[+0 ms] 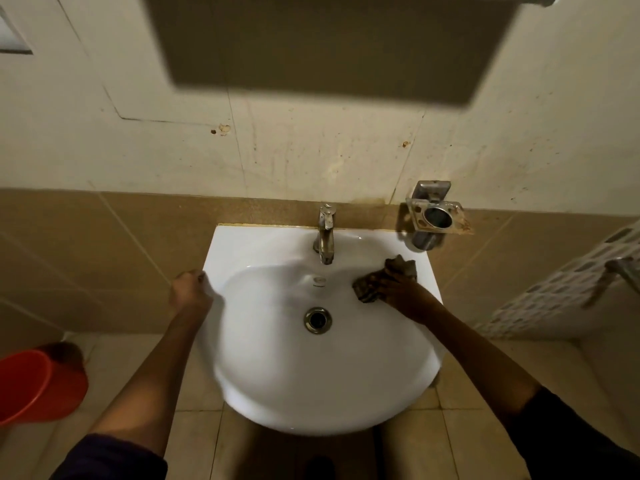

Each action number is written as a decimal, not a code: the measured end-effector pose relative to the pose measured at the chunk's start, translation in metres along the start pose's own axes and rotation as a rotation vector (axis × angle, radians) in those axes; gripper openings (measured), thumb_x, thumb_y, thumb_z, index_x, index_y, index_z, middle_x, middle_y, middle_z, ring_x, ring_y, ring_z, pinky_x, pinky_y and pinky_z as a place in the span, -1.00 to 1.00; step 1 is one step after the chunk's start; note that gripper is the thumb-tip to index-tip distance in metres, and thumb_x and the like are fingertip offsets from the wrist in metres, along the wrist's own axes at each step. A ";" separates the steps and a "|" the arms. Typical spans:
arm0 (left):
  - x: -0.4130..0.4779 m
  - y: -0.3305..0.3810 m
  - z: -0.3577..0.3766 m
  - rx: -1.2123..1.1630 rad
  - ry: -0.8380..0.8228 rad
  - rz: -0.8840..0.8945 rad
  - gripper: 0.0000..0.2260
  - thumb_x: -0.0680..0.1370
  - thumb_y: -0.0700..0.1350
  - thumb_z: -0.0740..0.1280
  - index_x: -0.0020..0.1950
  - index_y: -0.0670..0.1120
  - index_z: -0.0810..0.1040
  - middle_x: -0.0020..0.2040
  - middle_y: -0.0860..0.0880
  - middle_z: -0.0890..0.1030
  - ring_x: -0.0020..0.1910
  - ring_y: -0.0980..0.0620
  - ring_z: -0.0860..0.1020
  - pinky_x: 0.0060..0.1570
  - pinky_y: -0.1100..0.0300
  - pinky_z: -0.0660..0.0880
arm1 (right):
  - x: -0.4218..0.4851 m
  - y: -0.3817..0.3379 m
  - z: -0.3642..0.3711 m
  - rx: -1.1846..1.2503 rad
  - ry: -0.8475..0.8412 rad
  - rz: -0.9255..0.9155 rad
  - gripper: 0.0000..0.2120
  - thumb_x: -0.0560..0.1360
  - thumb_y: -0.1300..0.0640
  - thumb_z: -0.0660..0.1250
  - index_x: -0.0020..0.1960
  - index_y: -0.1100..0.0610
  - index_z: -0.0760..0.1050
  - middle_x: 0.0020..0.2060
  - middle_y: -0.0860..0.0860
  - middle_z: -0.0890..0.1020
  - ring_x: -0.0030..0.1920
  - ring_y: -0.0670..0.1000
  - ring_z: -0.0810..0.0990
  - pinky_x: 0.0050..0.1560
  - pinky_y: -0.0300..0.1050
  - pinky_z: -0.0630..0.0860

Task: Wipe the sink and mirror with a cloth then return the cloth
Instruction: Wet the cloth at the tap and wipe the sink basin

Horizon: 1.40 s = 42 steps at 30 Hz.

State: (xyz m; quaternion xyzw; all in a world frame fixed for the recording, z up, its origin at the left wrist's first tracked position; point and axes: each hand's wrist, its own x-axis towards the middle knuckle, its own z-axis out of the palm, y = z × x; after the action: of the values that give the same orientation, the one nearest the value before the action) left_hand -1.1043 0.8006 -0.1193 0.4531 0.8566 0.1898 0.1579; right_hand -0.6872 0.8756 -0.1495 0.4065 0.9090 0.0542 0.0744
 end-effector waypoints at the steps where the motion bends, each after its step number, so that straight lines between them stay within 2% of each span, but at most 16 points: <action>1: 0.000 -0.001 0.001 -0.007 0.005 -0.001 -0.64 0.38 -0.38 0.34 0.18 -0.26 0.58 0.15 -0.30 0.60 0.14 -0.32 0.55 0.14 -0.04 0.49 | -0.004 0.001 -0.001 0.016 -0.007 0.028 -0.73 0.41 0.18 0.25 0.00 0.22 0.65 0.02 0.13 0.69 0.07 0.15 0.65 0.37 -0.04 0.26; 3: -0.002 -0.002 0.002 -0.020 0.011 -0.006 -0.63 0.39 -0.37 0.32 0.18 -0.25 0.58 0.15 -0.30 0.60 0.13 -0.32 0.56 0.14 -0.04 0.49 | -0.013 -0.005 -0.005 0.077 -0.117 0.154 -0.71 0.48 0.29 0.25 0.18 0.29 0.54 0.28 0.22 0.50 0.34 0.18 0.43 0.43 0.03 0.20; 5: -0.004 -0.003 0.002 -0.052 0.012 -0.021 -0.61 0.39 -0.36 0.32 0.21 -0.24 0.58 0.18 -0.29 0.59 0.14 -0.31 0.55 0.16 -0.03 0.48 | -0.024 -0.015 0.003 0.155 -0.269 0.266 -0.66 0.55 0.25 0.17 0.32 0.26 0.42 0.42 0.21 0.33 0.45 0.17 0.22 0.46 0.06 0.05; 9: -0.005 -0.004 0.002 -0.090 0.010 -0.025 -0.62 0.41 -0.35 0.30 0.23 -0.22 0.57 0.19 -0.28 0.59 0.15 -0.31 0.55 0.18 -0.03 0.48 | -0.047 -0.058 -0.015 0.391 -0.506 0.547 -0.69 0.54 0.21 0.15 0.24 0.21 0.48 0.27 0.22 0.49 0.29 0.21 0.42 0.28 0.06 0.35; 13: -0.005 -0.002 -0.001 -0.097 0.016 -0.041 -0.66 0.44 -0.34 0.30 0.20 -0.22 0.59 0.16 -0.28 0.60 0.13 -0.31 0.56 0.15 -0.05 0.49 | -0.048 -0.134 -0.044 0.634 -0.691 0.470 -0.64 0.54 0.19 0.17 0.33 0.08 0.42 0.35 0.14 0.42 0.33 0.18 0.38 0.27 0.04 0.34; 15: -0.005 0.000 -0.002 -0.115 0.011 -0.060 -0.66 0.44 -0.34 0.30 0.20 -0.21 0.59 0.18 -0.27 0.59 0.15 -0.30 0.55 0.16 -0.04 0.48 | -0.035 -0.180 -0.054 0.851 -0.690 0.346 -0.61 0.53 0.21 0.18 0.35 0.03 0.37 0.33 0.14 0.44 0.19 0.13 0.48 0.13 0.03 0.44; 18: -0.003 -0.002 -0.005 -0.172 0.006 -0.085 -0.67 0.44 -0.33 0.29 0.18 -0.19 0.60 0.17 -0.24 0.61 0.15 -0.27 0.57 0.15 -0.01 0.49 | 0.007 -0.251 -0.077 1.331 -0.586 0.390 -0.58 0.57 0.18 0.14 0.40 -0.02 0.25 0.21 0.10 0.51 0.02 0.02 0.47 -0.10 -0.10 0.48; 21: 0.005 -0.010 -0.007 -0.253 -0.024 -0.120 -0.68 0.39 -0.34 0.33 0.11 -0.15 0.63 0.10 -0.19 0.66 0.09 -0.22 0.60 0.11 0.05 0.51 | 0.059 -0.298 -0.090 1.653 -0.425 0.505 -0.81 0.62 -0.08 0.04 0.13 -0.11 0.39 -0.13 -0.13 0.51 -0.07 -0.08 0.52 -0.20 -0.27 0.45; 22: 0.009 -0.012 -0.007 -0.283 -0.040 -0.135 -0.68 0.37 -0.33 0.35 0.09 -0.14 0.65 0.07 -0.17 0.67 0.08 -0.20 0.61 0.11 0.06 0.52 | 0.077 -0.307 -0.086 1.623 -0.331 0.526 -0.88 0.62 -0.03 0.07 0.08 -0.18 0.36 -0.20 -0.19 0.47 -0.17 -0.14 0.52 -0.26 -0.29 0.44; 23: 0.012 -0.015 -0.008 -0.313 -0.057 -0.155 -0.69 0.35 -0.33 0.37 0.06 -0.13 0.66 0.06 -0.16 0.68 0.07 -0.18 0.62 0.10 0.08 0.53 | 0.094 -0.313 -0.087 1.591 -0.232 0.510 -0.77 0.60 0.09 0.11 0.11 -0.25 0.31 -0.17 -0.20 0.48 -0.21 -0.17 0.49 -0.23 -0.24 0.46; 26: 0.018 -0.020 -0.010 -0.399 -0.095 -0.214 -0.68 0.30 -0.35 0.43 0.02 -0.13 0.67 0.03 -0.13 0.69 0.01 -0.11 0.64 0.06 0.18 0.51 | 0.134 -0.317 -0.076 1.482 -0.058 0.640 -0.42 0.51 0.26 0.15 0.41 -0.19 0.11 0.16 0.13 0.56 -0.02 0.10 0.58 0.07 0.09 0.54; 29: 0.016 -0.021 -0.009 -0.391 -0.117 -0.184 -0.64 0.29 -0.37 0.47 0.05 -0.15 0.66 0.02 -0.13 0.68 -0.10 -0.02 0.59 -0.03 0.25 0.44 | 0.155 -0.309 -0.063 1.208 -0.021 0.675 -0.20 0.43 0.29 0.20 0.52 -0.03 -0.13 0.46 0.17 0.26 0.17 0.23 0.54 0.20 0.10 0.48; 32: 0.015 -0.025 -0.004 -0.380 -0.095 -0.125 -0.64 0.29 -0.36 0.47 0.07 -0.16 0.65 0.03 -0.14 0.67 -0.03 -0.11 0.64 -0.02 0.25 0.43 | 0.161 -0.306 -0.044 1.058 0.057 0.696 -0.33 0.53 0.35 0.09 0.52 0.09 -0.15 0.53 0.14 -0.05 0.44 0.16 0.25 0.41 0.01 0.21; 34: 0.016 -0.027 -0.002 -0.372 -0.093 -0.106 -0.63 0.30 -0.35 0.46 0.08 -0.16 0.64 0.05 -0.15 0.67 -0.01 -0.13 0.65 -0.01 0.25 0.44 | 0.158 -0.305 -0.038 1.037 0.043 0.742 -0.35 0.55 0.33 0.06 0.51 0.05 -0.19 0.53 0.17 -0.05 0.49 0.18 0.13 0.46 0.08 0.10; 38: 0.014 -0.027 -0.004 -0.320 -0.099 -0.061 -0.62 0.32 -0.34 0.46 0.13 -0.17 0.62 0.08 -0.15 0.66 0.03 -0.11 0.63 -0.03 0.26 0.40 | 0.154 -0.289 -0.015 0.881 0.263 0.892 -0.09 0.41 0.34 0.22 0.47 0.10 -0.38 0.45 0.24 0.26 0.44 0.23 0.25 0.37 0.20 0.31; 42: 0.014 -0.026 -0.007 -0.305 -0.105 -0.052 -0.58 0.31 -0.33 0.48 0.16 -0.17 0.61 0.09 -0.15 0.66 0.04 -0.10 0.62 0.00 0.23 0.43 | 0.145 -0.272 0.001 0.939 0.150 0.967 -0.22 0.41 0.55 0.06 0.51 0.19 -0.19 0.52 0.20 -0.04 0.52 0.21 -0.14 0.50 0.21 -0.03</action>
State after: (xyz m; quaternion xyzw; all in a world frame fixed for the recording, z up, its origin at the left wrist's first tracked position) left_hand -1.1332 0.7974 -0.1262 0.4107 0.8198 0.2898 0.2742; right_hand -0.9812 0.8034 -0.2065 0.7517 0.5549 -0.2910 -0.2058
